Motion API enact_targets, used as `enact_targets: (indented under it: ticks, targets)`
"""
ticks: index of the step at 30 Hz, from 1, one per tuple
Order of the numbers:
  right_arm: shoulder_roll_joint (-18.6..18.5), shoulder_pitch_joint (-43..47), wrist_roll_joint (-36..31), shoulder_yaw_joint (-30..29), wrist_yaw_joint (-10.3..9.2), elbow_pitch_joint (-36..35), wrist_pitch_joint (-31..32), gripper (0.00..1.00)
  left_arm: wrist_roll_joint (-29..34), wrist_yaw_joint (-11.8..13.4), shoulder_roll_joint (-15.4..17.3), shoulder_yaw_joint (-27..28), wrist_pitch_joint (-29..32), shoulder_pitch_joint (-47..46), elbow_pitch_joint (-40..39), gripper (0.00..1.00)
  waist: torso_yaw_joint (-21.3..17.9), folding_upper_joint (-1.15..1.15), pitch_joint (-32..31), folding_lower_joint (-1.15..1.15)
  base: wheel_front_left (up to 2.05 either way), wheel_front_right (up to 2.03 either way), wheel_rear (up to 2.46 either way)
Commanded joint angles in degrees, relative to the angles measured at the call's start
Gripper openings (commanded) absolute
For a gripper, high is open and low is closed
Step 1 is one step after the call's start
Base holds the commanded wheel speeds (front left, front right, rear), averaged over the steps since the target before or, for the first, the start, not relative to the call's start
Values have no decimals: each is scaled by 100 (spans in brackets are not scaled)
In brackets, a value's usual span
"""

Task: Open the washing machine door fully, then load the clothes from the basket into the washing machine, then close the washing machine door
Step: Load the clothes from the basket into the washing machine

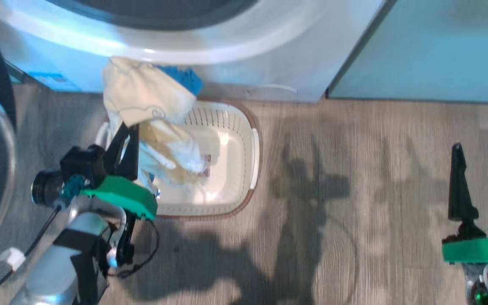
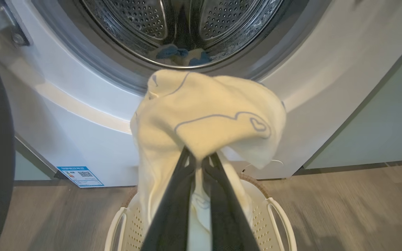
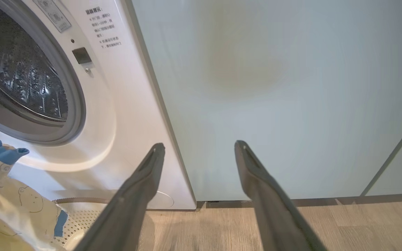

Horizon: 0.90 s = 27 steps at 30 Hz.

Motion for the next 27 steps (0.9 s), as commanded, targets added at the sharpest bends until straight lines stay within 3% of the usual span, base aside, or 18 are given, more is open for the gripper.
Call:
enact_targets:
  ticks: [1, 18, 27]
  targets:
    - [-87, 161, -53, 100, 5, -110, -38, 100, 13, 49, 235, 298, -52, 104, -292, 0, 82, -1, -456, 1, 0, 0, 0]
    - [-87, 823, -194, 233, 5, 53, 99, 100, -103, 419, 528, 412, 170, 1356, -1146, 0, 200, -1, -1959, 1, 0, 0, 0]
    - [-87, 1120, -170, 311, 5, -41, 250, 100, -170, 529, 571, 412, 237, 1743, -1315, 0, 186, -1, -2324, 1, 0, 0, 0]
